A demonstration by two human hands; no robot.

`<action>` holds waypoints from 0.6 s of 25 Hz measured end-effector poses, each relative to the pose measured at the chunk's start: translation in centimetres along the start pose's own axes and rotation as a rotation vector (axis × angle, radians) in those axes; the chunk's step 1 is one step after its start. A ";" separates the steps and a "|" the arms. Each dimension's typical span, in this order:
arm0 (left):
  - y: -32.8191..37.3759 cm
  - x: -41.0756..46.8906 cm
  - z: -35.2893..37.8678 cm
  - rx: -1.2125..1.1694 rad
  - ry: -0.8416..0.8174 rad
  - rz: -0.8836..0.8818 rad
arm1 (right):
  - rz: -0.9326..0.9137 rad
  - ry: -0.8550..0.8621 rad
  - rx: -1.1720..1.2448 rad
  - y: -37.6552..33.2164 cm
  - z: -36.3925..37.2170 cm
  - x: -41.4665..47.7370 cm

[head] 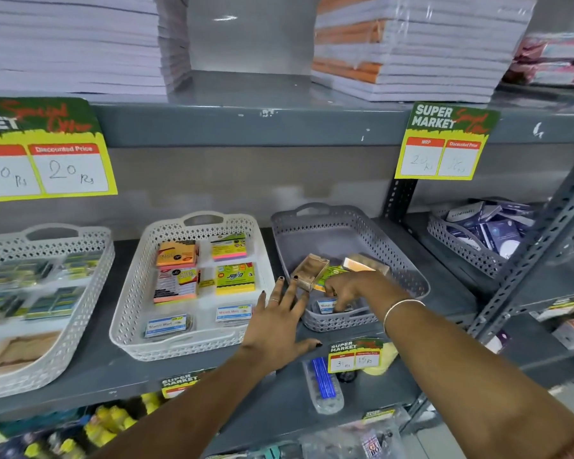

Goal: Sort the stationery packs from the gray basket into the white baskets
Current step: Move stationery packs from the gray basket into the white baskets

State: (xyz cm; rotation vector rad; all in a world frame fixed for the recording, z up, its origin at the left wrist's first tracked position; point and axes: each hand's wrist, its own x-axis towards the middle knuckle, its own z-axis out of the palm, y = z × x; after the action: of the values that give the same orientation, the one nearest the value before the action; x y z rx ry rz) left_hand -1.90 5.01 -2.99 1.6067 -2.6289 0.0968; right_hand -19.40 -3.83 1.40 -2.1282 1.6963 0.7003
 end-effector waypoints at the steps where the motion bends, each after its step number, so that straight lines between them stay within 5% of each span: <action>1: -0.1 0.0 0.0 -0.002 -0.001 0.002 | -0.003 0.019 0.002 -0.1 0.1 -0.1; 8: 0.0 0.1 -0.2 -0.015 0.001 0.036 | -0.006 0.077 0.158 0.3 -1.2 -1.6; 15: -6.9 -3.9 -2.2 0.072 0.214 -0.020 | -0.079 0.330 0.134 -3.1 -7.5 -2.4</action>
State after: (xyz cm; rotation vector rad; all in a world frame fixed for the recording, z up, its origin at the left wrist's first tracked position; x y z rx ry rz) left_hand 6.09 5.54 -1.00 1.5467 -2.4725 0.3462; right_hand -15.54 -5.23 8.75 -2.2958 1.7482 0.2123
